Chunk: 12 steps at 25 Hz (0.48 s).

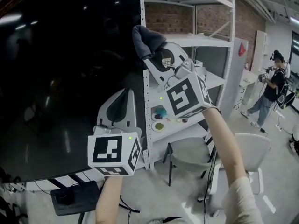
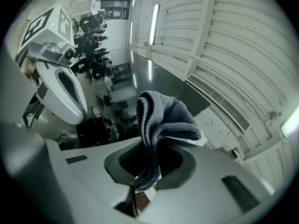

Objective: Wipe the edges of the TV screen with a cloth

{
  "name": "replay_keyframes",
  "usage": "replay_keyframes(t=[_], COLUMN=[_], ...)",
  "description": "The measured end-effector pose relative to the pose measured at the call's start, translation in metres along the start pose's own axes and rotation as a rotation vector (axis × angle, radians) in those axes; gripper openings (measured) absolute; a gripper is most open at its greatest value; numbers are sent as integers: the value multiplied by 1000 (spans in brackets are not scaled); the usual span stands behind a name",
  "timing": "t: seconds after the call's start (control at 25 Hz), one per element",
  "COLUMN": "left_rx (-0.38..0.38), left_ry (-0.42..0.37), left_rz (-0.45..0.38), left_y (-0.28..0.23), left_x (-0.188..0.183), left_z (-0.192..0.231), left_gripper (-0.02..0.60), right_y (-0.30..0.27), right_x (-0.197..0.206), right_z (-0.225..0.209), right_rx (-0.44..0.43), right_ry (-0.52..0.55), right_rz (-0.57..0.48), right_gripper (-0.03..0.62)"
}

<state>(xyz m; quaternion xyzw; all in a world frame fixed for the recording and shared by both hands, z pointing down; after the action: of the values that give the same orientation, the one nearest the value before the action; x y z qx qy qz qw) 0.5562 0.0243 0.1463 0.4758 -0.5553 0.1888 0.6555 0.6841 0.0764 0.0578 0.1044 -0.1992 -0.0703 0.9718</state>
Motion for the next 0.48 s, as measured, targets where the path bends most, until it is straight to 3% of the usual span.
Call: replay_keyframes(t=[0.48], left_rx=[-15], left_ry=[-36], left_rz=[77], left_y=[19], left_x=[48], left_z=[-12], left_gripper=[14], right_y=[21], right_x=[33], right_z=[87], right_rx=[-45], right_ry=[-77], right_rz=[98], right_gripper=[49])
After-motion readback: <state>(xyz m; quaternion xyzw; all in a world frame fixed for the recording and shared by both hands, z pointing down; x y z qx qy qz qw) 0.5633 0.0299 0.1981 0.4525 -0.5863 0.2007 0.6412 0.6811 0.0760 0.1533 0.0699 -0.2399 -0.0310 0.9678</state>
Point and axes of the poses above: the fingertips, and each gripper's own axes: y backward along the fingers, z to its left, x out of its underside, the point moved 8 cm from there along y, backward along the fingers, and after that the axes turned 10 degrees about -x, right-handed, at the moved point
